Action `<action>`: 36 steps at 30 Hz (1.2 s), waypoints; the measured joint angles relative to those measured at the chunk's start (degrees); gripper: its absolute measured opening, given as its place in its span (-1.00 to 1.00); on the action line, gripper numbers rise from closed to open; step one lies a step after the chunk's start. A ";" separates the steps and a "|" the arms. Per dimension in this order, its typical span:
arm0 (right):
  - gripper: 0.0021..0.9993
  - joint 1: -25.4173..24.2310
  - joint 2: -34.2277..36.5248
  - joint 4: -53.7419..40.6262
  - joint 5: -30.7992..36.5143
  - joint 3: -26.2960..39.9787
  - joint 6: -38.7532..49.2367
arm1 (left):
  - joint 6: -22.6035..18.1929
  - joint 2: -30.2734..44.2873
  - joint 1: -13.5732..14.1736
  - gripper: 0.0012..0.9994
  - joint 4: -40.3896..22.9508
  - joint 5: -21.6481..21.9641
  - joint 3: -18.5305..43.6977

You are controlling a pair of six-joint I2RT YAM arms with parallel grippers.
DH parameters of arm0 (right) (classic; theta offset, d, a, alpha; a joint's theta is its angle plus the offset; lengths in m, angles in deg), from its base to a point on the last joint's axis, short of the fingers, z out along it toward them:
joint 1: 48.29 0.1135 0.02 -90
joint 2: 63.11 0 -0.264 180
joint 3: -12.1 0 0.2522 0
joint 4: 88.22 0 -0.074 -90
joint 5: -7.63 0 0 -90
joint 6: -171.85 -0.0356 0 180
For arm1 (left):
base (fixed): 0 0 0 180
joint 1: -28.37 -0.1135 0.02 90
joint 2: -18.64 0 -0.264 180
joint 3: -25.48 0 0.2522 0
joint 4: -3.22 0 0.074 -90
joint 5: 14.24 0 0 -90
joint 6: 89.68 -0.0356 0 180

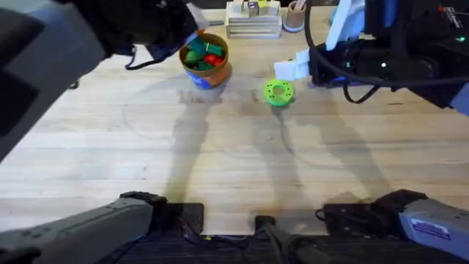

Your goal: Pick up the gripper from the table and insert it into the empty holder that is missing its gripper. Then pick up a screw, insert it into the mounting hole, and use the screwdriver to tighten it. Finally, clean up the table by picking up the vegetable and placing it into the bucket.

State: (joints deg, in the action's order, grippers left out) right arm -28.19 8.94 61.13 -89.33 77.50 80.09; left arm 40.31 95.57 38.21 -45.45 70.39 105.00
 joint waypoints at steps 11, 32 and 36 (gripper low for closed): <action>0.98 0.00 0.00 -0.58 0.00 0.00 -0.02 | 0.74 5.08 0.35 0.99 1.76 -0.85 -0.02; 0.98 -0.20 -13.72 -36.96 0.00 19.69 0.02 | -41.70 -19.77 0.35 0.99 -23.10 -0.85 1.90; 0.98 -0.20 -19.02 -40.87 0.00 19.69 0.02 | -46.56 -23.47 0.35 0.99 -25.81 -0.81 1.90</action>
State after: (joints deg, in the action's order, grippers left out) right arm -28.39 -10.08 20.27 -89.33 97.19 80.11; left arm -6.25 72.10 38.57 -71.26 69.58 106.90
